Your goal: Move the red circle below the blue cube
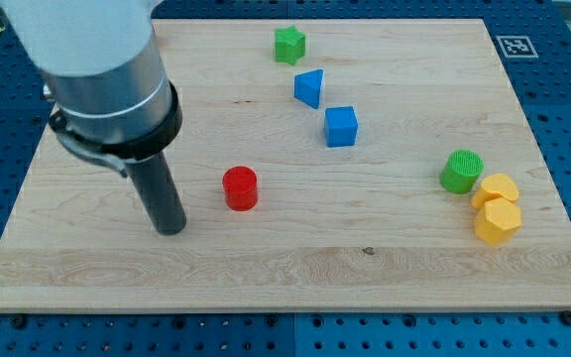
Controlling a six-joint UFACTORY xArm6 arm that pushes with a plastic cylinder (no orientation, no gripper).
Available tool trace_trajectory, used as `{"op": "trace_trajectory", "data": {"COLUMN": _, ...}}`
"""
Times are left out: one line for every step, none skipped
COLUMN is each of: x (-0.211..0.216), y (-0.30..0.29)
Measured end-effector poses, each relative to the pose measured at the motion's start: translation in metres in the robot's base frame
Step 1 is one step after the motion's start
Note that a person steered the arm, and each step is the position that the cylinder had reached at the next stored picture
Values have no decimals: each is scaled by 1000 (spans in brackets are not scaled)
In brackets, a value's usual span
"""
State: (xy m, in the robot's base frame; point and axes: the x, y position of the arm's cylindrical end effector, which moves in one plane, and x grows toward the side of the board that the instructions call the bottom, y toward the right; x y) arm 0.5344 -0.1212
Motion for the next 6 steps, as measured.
{"op": "trace_trajectory", "data": {"x": -16, "y": 47}}
{"op": "trace_trajectory", "data": {"x": -18, "y": 128}}
{"op": "trace_trajectory", "data": {"x": -18, "y": 162}}
{"op": "trace_trajectory", "data": {"x": -11, "y": 122}}
{"op": "trace_trajectory", "data": {"x": -10, "y": 78}}
{"op": "trace_trajectory", "data": {"x": -45, "y": 75}}
